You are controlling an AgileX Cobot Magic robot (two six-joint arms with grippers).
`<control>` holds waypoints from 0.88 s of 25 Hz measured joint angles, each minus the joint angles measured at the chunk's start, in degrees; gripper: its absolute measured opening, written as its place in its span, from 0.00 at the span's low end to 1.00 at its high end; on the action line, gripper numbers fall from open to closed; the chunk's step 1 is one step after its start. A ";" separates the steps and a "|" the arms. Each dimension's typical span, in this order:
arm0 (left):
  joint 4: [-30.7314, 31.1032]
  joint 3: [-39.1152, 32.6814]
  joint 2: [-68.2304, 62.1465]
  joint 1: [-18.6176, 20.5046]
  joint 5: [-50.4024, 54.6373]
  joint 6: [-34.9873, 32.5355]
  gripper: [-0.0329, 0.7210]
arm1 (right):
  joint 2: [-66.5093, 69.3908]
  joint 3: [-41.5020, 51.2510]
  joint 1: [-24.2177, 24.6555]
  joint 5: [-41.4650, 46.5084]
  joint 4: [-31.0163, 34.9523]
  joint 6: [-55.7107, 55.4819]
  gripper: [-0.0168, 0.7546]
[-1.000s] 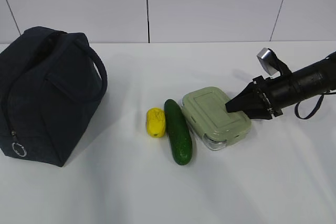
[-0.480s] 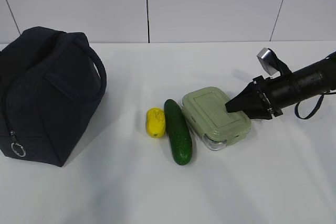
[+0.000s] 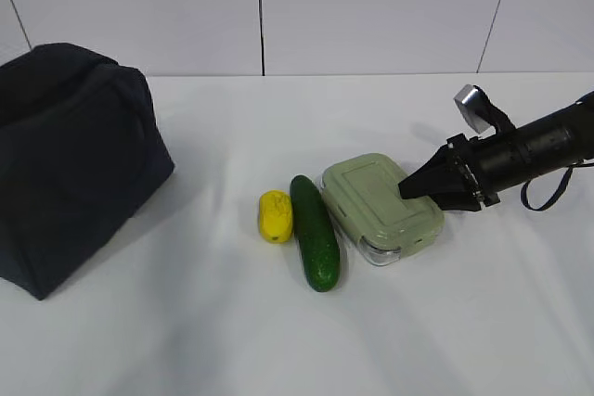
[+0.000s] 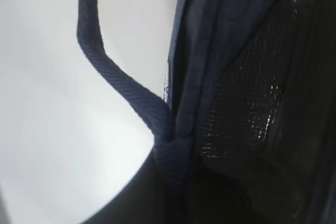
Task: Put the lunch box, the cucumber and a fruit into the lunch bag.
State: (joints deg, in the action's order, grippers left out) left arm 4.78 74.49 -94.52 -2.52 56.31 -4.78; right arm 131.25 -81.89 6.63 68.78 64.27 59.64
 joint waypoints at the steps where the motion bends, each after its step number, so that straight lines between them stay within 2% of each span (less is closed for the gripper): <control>1: 1.49 1.21 -0.11 0.00 0.68 0.47 0.04 | 0.00 0.00 0.00 0.00 0.00 0.00 0.52; 7: 3.96 8.45 -0.11 -0.38 2.63 2.30 0.04 | 0.00 0.00 0.00 0.00 0.00 0.00 0.52; 16: 2.79 8.82 -5.28 -7.86 3.72 4.01 0.04 | 0.00 0.00 0.00 0.10 -0.19 0.00 0.52; 22: 2.57 8.82 -5.90 -8.71 3.14 4.46 0.04 | 0.00 0.00 0.00 0.10 -0.32 0.00 0.52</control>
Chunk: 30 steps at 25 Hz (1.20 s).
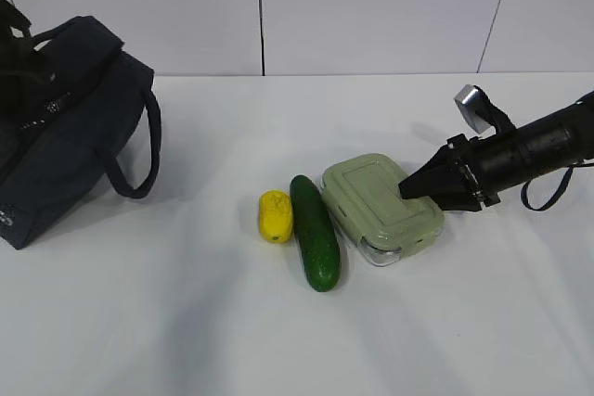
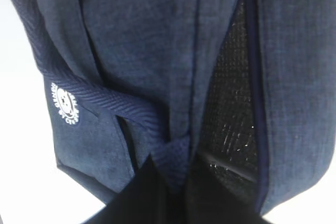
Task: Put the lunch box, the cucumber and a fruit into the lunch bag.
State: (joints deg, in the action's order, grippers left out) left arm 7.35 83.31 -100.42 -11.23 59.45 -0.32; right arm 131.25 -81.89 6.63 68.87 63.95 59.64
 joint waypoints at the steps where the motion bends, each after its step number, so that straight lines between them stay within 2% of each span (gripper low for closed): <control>1: 0.00 0.00 0.00 0.00 0.00 0.32 0.04 | 0.00 0.00 0.00 0.00 0.00 0.00 0.52; 21: 0.00 0.00 0.00 0.00 -0.22 0.32 0.04 | 0.13 -2.53 0.00 -1.13 0.00 -4.69 0.50; 30: 0.00 0.00 0.00 0.00 -0.27 0.32 0.04 | 0.52 -2.64 0.00 -1.87 2.23 -5.88 0.50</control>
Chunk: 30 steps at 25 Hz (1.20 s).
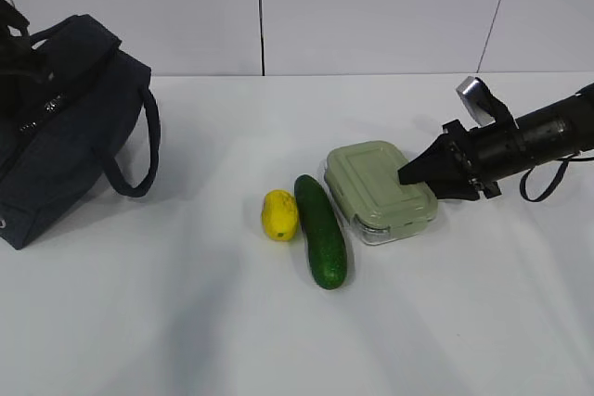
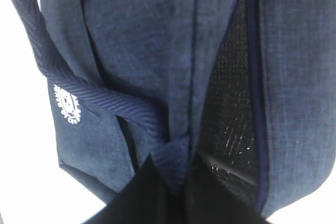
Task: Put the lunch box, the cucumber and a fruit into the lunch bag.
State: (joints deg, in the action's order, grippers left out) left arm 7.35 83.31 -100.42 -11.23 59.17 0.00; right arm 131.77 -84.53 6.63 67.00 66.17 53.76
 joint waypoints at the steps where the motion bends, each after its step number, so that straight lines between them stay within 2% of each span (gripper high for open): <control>1: 0.00 0.00 0.00 0.00 0.00 0.00 0.04 | 0.00 0.00 0.00 -0.20 0.17 -0.05 0.50; 21: 0.10 0.00 0.00 0.00 0.00 0.00 0.03 | -5.02 -0.50 -0.35 -1.44 6.74 -1.02 0.50; 30: 0.10 0.00 0.00 -0.05 0.32 0.00 0.03 | -6.78 -4.84 -5.83 -1.34 7.13 -3.88 0.50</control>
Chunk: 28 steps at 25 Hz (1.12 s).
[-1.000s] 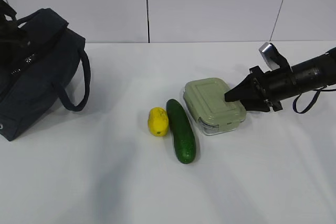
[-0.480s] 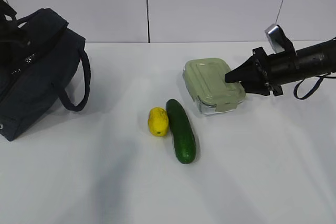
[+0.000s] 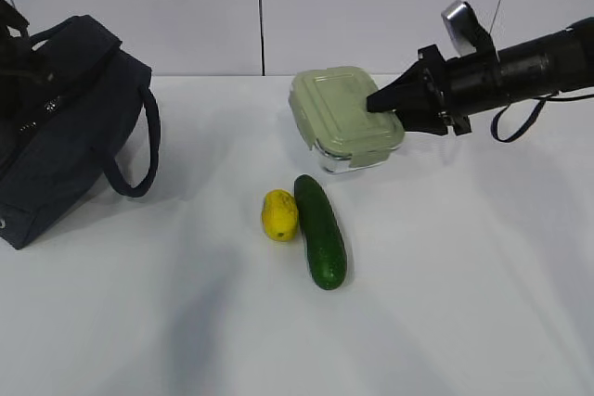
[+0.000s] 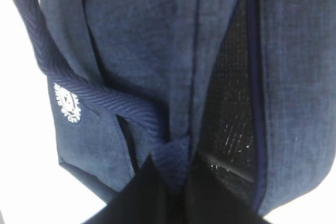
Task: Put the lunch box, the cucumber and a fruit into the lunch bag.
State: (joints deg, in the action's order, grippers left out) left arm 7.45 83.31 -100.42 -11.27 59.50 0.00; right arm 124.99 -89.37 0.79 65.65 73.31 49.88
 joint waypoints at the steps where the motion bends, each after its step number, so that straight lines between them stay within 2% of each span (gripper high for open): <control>1: 0.00 0.00 0.00 -0.09 0.11 0.00 0.03 | 0.00 -0.58 -0.79 0.00 0.13 -0.32 0.50; 11: -6.26 0.00 0.00 -0.46 0.56 -1.93 0.03 | 0.00 -4.89 -6.45 0.72 3.31 -2.09 0.50; 21: -14.38 0.00 -0.09 -6.90 -0.50 -5.38 0.03 | 0.00 -4.99 -8.23 0.94 4.25 -2.12 0.49; 28: -18.44 0.00 -0.09 -7.73 -1.16 -6.41 0.03 | 0.00 -4.99 -8.95 0.94 4.25 -2.12 0.49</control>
State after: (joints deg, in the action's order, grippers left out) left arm -10.99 83.31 -100.52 -19.00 58.34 -6.41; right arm 124.99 -94.35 -8.16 66.60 77.56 47.76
